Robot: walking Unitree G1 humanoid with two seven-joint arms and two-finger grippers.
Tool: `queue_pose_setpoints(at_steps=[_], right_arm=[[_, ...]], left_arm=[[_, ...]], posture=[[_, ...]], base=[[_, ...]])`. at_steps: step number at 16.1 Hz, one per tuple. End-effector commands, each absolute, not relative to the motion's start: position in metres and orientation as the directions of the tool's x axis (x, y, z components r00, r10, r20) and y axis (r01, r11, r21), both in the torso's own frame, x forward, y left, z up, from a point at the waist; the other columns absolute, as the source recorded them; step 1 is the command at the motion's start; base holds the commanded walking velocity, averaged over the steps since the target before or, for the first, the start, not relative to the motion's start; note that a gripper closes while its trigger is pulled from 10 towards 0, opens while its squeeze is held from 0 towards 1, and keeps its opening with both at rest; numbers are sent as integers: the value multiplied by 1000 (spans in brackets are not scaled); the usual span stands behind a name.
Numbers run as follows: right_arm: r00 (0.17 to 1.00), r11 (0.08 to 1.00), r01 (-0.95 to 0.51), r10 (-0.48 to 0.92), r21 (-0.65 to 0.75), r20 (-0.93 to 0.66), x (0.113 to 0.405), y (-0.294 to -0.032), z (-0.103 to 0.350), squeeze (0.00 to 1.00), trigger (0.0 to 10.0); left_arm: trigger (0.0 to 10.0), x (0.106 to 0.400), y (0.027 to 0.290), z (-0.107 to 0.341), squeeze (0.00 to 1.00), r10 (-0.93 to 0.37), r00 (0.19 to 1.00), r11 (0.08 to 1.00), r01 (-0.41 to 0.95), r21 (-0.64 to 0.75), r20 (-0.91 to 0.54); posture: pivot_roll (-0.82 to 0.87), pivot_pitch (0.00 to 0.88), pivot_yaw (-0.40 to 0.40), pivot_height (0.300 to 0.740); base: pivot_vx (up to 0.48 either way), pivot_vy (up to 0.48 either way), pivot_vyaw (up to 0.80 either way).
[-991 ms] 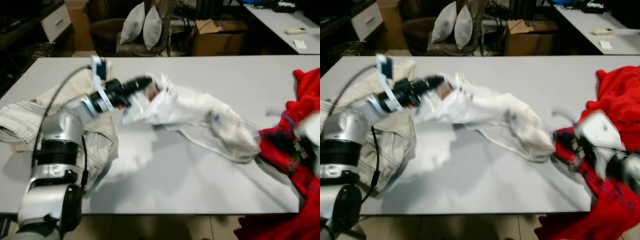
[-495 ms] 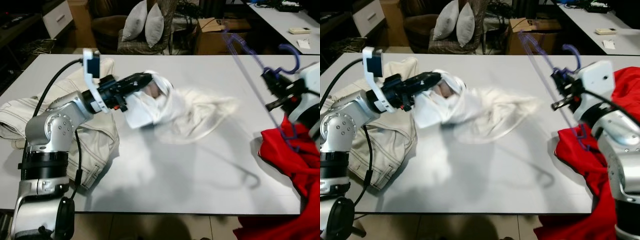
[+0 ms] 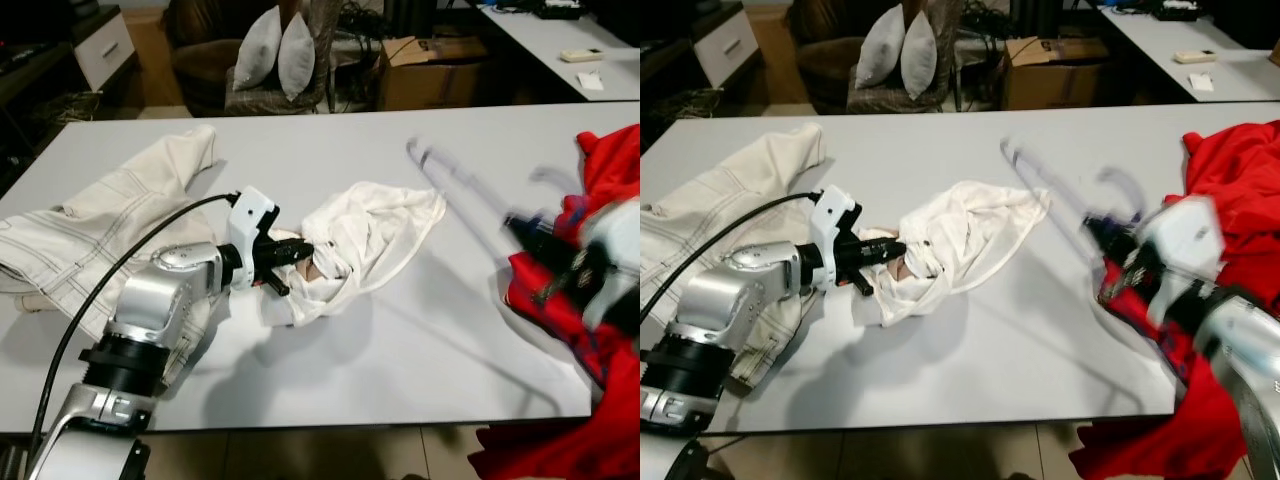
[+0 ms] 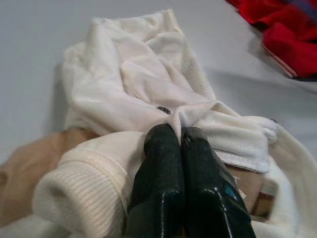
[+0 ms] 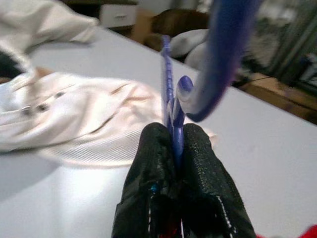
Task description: Hang hanger
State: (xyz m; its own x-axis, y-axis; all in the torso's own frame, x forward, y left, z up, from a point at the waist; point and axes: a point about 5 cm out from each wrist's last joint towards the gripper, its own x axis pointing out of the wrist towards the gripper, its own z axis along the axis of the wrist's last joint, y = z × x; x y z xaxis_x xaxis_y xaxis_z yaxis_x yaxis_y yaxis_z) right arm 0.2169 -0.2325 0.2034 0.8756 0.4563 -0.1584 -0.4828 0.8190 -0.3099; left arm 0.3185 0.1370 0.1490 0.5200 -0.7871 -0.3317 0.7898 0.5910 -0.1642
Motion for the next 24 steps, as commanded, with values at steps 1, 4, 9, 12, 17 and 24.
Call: queue_pose_setpoints(at_steps=[1,4,9,12,17,24], right_arm=[[860,802,-510,482,-311,-167,213,-228,206,0,10000],[893,837,-450,422,-312,-154,219,-235,208,0,10000],[879,828,-477,448,-294,-164,224,-228,203,0,10000],[859,823,-511,480,-247,-178,227,-215,193,0,10000],[942,927,-329,310,-180,-128,231,-205,175,0,10000],[980,980,-191,187,-50,-66,225,-188,155,0,10000]], left_arm=[[10000,315,136,165,0,-837,465,520,840,-153,-287],[10000,308,145,192,1000,-912,334,370,920,-127,-237],[10000,290,184,199,1000,-878,218,291,950,-114,-426],[10000,321,178,187,1000,-802,478,500,865,34,-359],[10000,321,165,156,0,-715,664,678,735,15,-221],[10000,301,159,135,0,-538,839,840,542,36,-83]], posture=[[-44,0,83,740],[-32,0,79,740],[8,0,65,740],[16,0,78,740],[8,0,75,740],[2,0,62,740]], base=[[0,0,0],[0,0,0],[0,0,0],[0,0,0],[0,0,0],[0,-14,-645]])
